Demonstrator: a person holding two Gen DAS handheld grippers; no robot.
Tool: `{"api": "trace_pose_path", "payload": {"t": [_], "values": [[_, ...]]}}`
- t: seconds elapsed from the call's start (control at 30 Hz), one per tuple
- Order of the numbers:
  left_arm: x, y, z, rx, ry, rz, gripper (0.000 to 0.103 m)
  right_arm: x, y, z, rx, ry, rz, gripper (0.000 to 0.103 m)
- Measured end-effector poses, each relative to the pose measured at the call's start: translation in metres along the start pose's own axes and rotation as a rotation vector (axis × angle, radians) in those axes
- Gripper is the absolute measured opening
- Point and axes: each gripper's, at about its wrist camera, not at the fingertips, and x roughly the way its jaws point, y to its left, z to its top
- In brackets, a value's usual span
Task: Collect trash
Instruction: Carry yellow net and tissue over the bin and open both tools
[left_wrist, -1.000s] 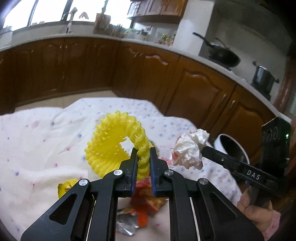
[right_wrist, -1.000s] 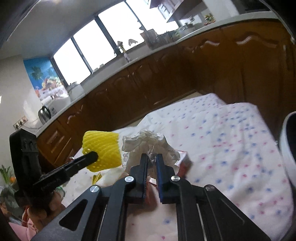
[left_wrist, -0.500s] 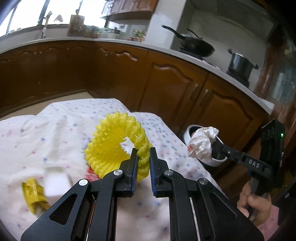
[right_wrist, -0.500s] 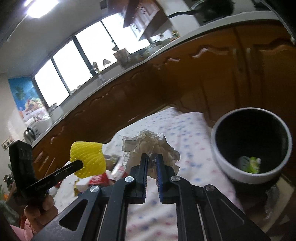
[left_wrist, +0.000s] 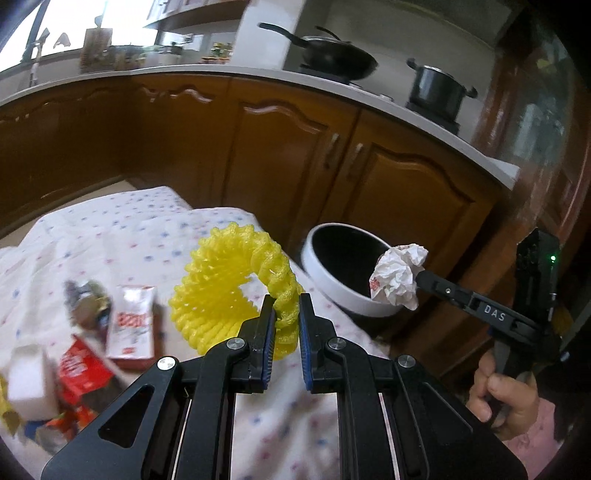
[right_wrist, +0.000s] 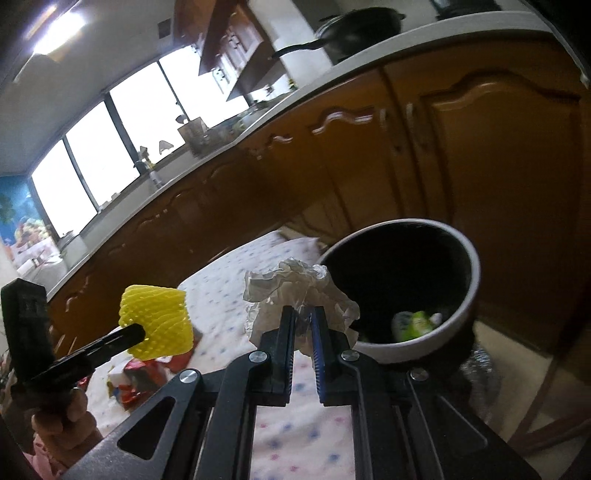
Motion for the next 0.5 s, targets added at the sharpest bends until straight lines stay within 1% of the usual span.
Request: {"api": "trace_pose_path", "payload": {"t": [0.2,0.3,0.5], "values": [[0.026,-0.035,0.015,0.068,0.008,-0.058,0.011,-0.005,-0.021,0.014,0.007,-0.015,-0.052,0.009],[0.043,-0.052,0.022,0.097,0.025,-0.082,0.011,-0.003,-0.031,0.02,0.0,-0.011,-0.077,0.009],[0.08,-0.074,0.041,0.089,0.053,-0.161,0.011,0.002,-0.051,0.031,-0.01,-0.006,-0.11,0.009]]}}
